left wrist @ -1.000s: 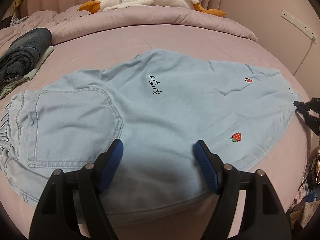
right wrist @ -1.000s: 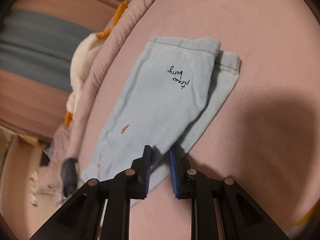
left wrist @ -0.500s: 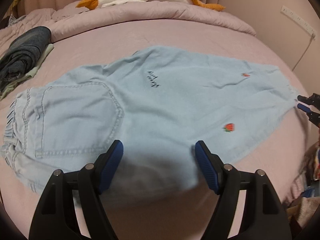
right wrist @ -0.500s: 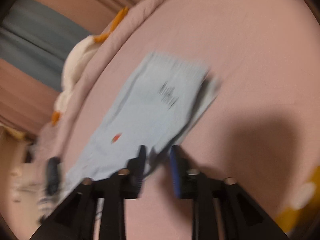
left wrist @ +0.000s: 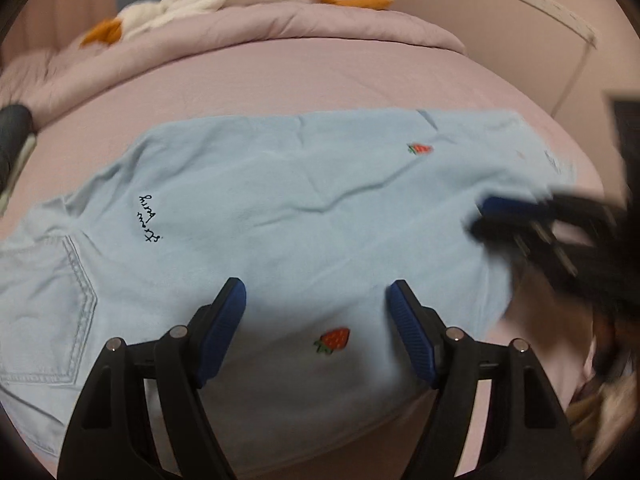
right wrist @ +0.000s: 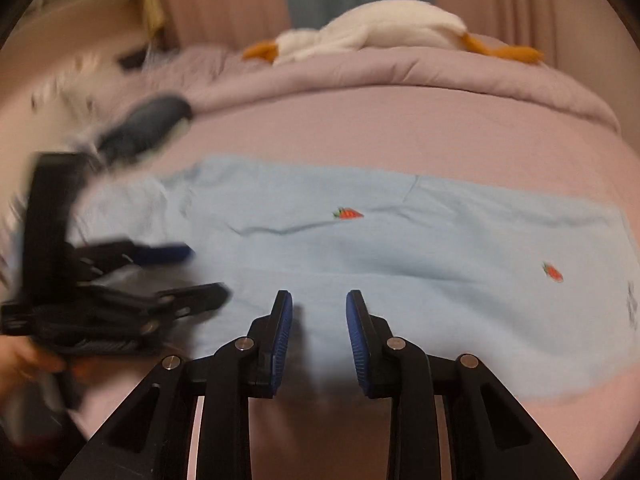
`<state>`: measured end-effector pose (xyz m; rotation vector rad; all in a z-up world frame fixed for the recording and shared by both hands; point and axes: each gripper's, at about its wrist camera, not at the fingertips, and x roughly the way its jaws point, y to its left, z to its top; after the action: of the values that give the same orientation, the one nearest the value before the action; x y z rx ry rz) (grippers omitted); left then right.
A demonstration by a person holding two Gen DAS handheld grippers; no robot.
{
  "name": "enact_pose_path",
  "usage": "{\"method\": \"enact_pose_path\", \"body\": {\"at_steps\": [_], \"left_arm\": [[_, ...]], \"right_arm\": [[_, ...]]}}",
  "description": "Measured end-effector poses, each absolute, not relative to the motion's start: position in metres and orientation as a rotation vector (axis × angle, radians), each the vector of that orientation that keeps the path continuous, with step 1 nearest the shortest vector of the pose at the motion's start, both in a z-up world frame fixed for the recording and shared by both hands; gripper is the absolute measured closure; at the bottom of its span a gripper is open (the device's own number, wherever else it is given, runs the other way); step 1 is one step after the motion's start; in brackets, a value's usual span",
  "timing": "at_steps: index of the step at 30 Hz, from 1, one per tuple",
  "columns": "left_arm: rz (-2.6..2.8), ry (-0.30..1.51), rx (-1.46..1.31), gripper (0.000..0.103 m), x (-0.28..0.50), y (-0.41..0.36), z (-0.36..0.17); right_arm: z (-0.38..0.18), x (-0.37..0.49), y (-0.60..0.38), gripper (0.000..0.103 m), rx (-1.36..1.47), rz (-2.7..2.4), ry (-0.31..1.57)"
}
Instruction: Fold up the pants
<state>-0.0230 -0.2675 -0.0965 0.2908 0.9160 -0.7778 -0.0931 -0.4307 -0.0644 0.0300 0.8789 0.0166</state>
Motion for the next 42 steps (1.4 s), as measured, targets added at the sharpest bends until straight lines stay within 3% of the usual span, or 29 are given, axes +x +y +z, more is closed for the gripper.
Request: {"method": "enact_pose_path", "body": {"at_steps": [1, 2, 3, 4, 9, 13, 17, 18, 23, 29, 37, 38, 39, 42], "left_arm": [[-0.792, 0.916, 0.292, 0.028, -0.023, -0.263, -0.096], [-0.801, 0.92, 0.288, 0.028, -0.023, -0.258, -0.096], [-0.805, 0.925, 0.283, 0.028, -0.022, -0.252, -0.096], [-0.805, 0.931, 0.275, 0.028, -0.021, -0.243, -0.096], [-0.802, 0.979, 0.216, 0.028, -0.013, -0.211, -0.089], [-0.743, 0.964, 0.131, 0.03, 0.011, -0.193, -0.067], [-0.619, 0.876, 0.108, 0.03, 0.05, -0.178, -0.047], [-0.594, 0.874, 0.1, 0.029, 0.062, -0.175, -0.048], [-0.446, 1.024, 0.029, 0.039, 0.101, -0.143, -0.086], [-0.509, 0.95, -0.025, 0.039, 0.089, -0.126, -0.092], [-0.547, 0.899, -0.046, 0.038, 0.078, -0.116, -0.097], [-0.551, 0.898, -0.053, 0.039, 0.078, -0.113, -0.098], [-0.554, 0.897, -0.062, 0.038, 0.079, -0.112, -0.098], [-0.559, 0.898, -0.072, 0.039, 0.082, -0.111, -0.098]], "right_arm": [[-0.071, -0.083, -0.442, 0.075, -0.001, -0.031, 0.904], [-0.07, -0.075, -0.455, 0.084, -0.007, -0.08, 0.909], [-0.07, -0.07, -0.476, 0.101, 0.027, -0.126, 0.907], [-0.068, -0.067, -0.504, 0.103, 0.103, -0.175, 0.907], [-0.05, -0.069, -0.615, 0.103, 0.246, -0.508, 0.881], [-0.031, -0.069, -0.633, 0.103, 0.231, -0.698, 0.892], [-0.016, -0.039, -0.567, 0.08, 0.246, -0.353, 0.842], [-0.016, -0.027, -0.547, 0.08, 0.272, -0.251, 0.845], [-0.045, 0.055, -0.447, 0.08, 0.41, 0.184, 0.959], [-0.064, 0.108, -0.362, 0.08, 0.344, 0.308, 1.079], [-0.091, 0.121, -0.331, 0.08, 0.338, 0.4, 1.293], [-0.092, 0.122, -0.331, 0.09, 0.309, 0.391, 1.291], [-0.09, 0.123, -0.329, 0.094, 0.28, 0.377, 1.282], [-0.087, 0.129, -0.342, 0.097, 0.322, 0.32, 1.237]]}}
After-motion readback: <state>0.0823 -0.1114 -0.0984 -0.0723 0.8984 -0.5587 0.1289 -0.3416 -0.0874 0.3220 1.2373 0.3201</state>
